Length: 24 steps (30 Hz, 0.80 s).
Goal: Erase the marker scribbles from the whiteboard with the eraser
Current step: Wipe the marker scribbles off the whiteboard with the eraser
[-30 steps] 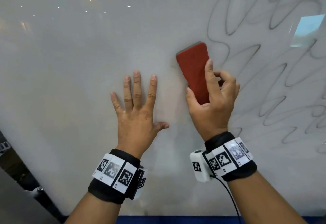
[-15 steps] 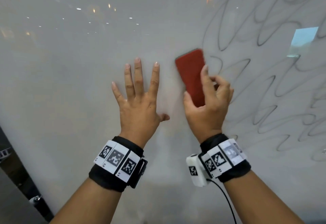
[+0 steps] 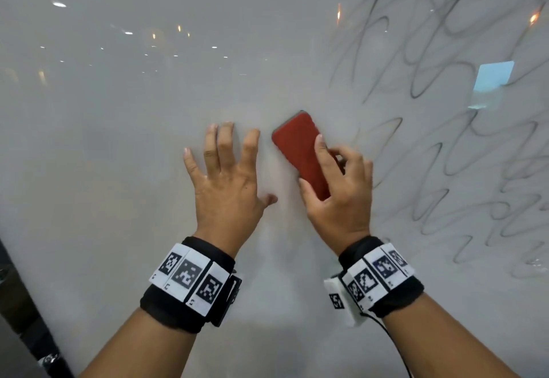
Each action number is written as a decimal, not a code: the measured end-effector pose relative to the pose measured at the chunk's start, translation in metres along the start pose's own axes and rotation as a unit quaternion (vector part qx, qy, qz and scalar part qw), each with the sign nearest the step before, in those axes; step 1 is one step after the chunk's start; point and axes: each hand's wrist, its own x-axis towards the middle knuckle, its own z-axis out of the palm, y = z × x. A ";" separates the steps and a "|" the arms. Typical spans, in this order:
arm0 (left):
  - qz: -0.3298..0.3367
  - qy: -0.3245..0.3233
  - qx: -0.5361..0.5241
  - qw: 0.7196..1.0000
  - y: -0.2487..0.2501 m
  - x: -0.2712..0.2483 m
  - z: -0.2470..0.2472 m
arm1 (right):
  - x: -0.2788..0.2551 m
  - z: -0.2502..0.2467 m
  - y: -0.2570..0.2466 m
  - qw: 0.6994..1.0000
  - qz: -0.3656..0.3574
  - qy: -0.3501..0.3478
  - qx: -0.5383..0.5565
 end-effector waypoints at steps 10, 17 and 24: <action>0.022 -0.053 0.012 0.998 0.004 0.042 -0.021 | 0.035 -0.004 0.002 0.999 0.019 0.030 -0.012; 0.020 -0.062 -0.002 0.998 0.004 0.042 -0.022 | 0.075 -0.017 0.020 0.999 0.006 0.052 -0.008; 0.021 -0.056 0.007 0.998 0.003 0.041 -0.022 | 0.056 -0.008 0.000 0.999 -0.045 -0.007 -0.005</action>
